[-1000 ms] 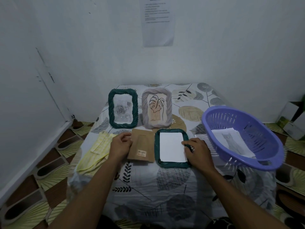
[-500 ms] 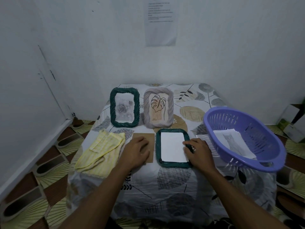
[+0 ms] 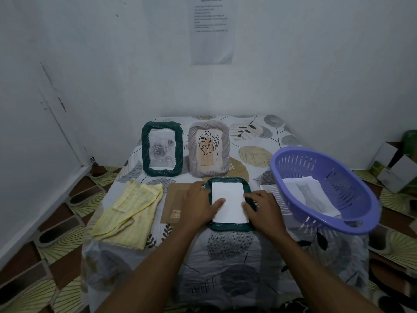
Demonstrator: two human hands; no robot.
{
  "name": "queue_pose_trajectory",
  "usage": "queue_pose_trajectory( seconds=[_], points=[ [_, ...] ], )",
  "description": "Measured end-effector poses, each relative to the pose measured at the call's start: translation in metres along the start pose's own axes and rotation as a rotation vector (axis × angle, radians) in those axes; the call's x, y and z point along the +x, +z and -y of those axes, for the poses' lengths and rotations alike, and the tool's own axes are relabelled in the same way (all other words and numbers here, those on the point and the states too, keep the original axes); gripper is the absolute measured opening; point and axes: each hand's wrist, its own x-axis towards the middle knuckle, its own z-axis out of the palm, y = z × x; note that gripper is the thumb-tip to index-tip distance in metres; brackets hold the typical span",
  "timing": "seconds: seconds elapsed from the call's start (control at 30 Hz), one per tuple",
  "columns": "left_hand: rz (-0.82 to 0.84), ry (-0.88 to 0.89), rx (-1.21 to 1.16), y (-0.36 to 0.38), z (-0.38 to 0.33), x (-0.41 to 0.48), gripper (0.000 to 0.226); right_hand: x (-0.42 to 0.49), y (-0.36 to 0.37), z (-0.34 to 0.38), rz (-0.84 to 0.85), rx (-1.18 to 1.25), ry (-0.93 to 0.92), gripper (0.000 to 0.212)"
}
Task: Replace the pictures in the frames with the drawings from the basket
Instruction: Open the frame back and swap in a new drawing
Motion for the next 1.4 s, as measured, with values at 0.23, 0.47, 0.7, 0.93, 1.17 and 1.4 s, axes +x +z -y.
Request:
queue_pose_trajectory(
  seconds=[0.23,0.47,0.7,0.93,1.17,1.4],
  points=[
    [-0.131,-0.059,-0.199,0.016,0.003,-0.01,0.049,0.001,0.003,-0.004,-0.008,-0.033,-0.028,0.038],
    [-0.199,-0.072,-0.348,0.005,-0.001,-0.011,0.022,0.0,0.003,-0.002,-0.012,-0.004,-0.027,0.036],
    [-0.137,-0.161,-0.413,-0.006,-0.006,-0.005,0.021,0.001,-0.001,0.002,-0.003,0.032,-0.026,0.03],
    [0.035,-0.193,-0.003,-0.001,-0.01,-0.004,0.049,0.001,-0.003,0.004,0.016,-0.019,-0.026,0.033],
    [-0.046,-0.223,-0.13,-0.002,-0.011,-0.005,0.038,-0.001,-0.002,0.004,0.008,-0.016,-0.029,0.037],
    [-0.116,-0.185,-0.354,-0.003,-0.015,-0.006,0.025,0.0,-0.003,0.003,0.006,-0.028,-0.039,0.035]
  ],
)
